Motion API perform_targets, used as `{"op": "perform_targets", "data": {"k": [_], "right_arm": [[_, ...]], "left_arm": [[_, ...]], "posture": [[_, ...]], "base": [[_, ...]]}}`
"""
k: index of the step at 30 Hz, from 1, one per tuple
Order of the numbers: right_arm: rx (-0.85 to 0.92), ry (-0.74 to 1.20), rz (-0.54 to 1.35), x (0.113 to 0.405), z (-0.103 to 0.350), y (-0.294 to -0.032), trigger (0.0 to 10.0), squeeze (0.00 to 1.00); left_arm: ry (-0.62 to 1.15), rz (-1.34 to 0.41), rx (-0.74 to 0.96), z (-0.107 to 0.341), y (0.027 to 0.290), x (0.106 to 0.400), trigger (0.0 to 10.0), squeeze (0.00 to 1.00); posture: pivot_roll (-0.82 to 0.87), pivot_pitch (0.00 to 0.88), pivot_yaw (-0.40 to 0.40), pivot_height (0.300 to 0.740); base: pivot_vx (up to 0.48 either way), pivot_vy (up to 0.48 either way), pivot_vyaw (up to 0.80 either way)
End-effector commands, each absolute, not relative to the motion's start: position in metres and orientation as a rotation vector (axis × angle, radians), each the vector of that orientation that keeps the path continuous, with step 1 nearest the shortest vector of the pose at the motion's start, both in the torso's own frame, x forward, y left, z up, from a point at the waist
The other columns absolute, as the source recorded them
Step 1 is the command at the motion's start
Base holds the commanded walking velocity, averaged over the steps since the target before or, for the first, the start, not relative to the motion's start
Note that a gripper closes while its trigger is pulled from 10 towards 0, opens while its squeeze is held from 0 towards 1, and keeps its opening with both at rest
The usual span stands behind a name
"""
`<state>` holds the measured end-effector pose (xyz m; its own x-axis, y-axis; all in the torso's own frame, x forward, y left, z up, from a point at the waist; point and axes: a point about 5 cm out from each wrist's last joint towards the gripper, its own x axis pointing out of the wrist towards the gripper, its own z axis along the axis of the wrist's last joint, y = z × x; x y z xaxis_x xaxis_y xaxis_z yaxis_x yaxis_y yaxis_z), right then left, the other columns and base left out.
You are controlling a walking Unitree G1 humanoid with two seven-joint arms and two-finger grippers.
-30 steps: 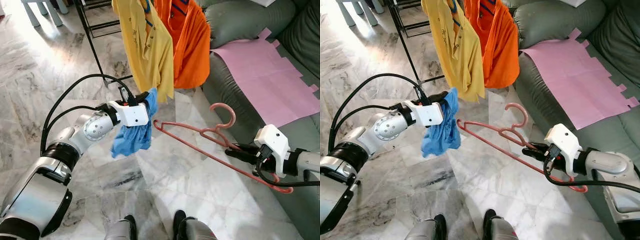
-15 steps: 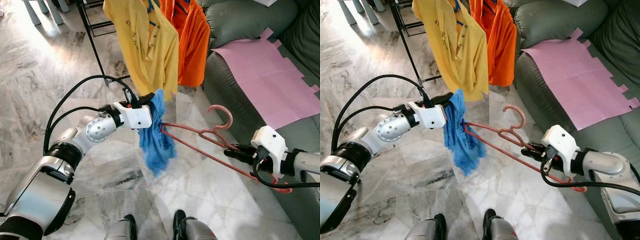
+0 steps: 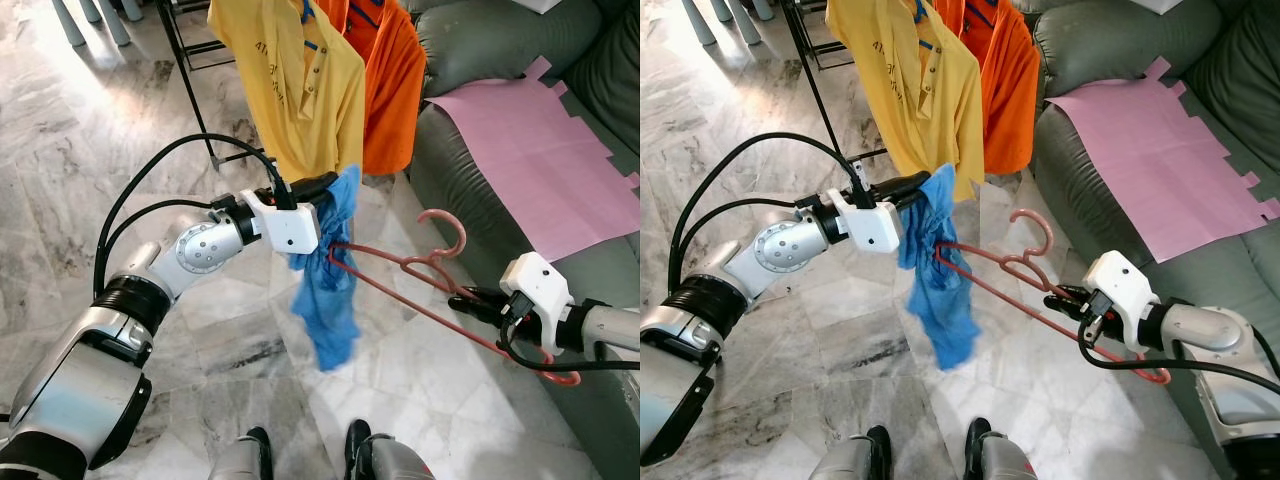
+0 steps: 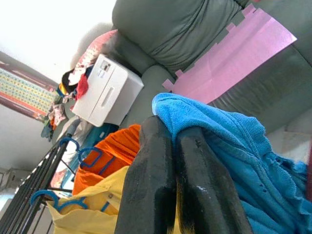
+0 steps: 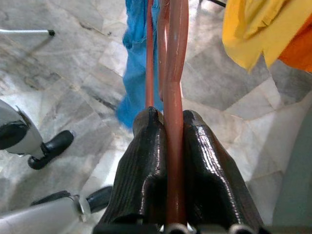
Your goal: Hang hanger
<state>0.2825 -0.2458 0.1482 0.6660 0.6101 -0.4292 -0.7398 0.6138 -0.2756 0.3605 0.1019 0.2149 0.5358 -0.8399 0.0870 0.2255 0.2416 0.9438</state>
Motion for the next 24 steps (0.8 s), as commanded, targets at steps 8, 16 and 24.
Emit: {"op": "perform_targets", "data": {"k": [8, 16, 24], "right_arm": [[-0.482, 0.303, 0.749, 0.285, 0.144, -0.250, 10.0, 0.00], [-0.496, 0.287, 0.742, 0.289, 0.144, -0.249, 10.0, 0.00], [-0.504, 0.250, 0.706, 0.295, 0.147, -0.249, 10.0, 0.00]], "left_arm": [[-0.708, -0.826, 1.066, 0.218, 0.107, 0.354, 10.0, 0.00], [-0.694, -0.838, 1.067, 0.214, 0.106, 0.353, 10.0, 0.00], [-0.728, -0.893, 1.024, 0.215, 0.092, 0.344, 10.0, 0.00]], "posture": [[-0.05, 0.262, 0.010, 0.740], [-0.05, 0.261, 0.007, 0.740], [-0.06, 0.260, 0.006, 0.740]], "base": [[0.000, 0.000, 0.00], [0.000, 0.000, 0.00], [0.000, 0.000, 0.00]]}}
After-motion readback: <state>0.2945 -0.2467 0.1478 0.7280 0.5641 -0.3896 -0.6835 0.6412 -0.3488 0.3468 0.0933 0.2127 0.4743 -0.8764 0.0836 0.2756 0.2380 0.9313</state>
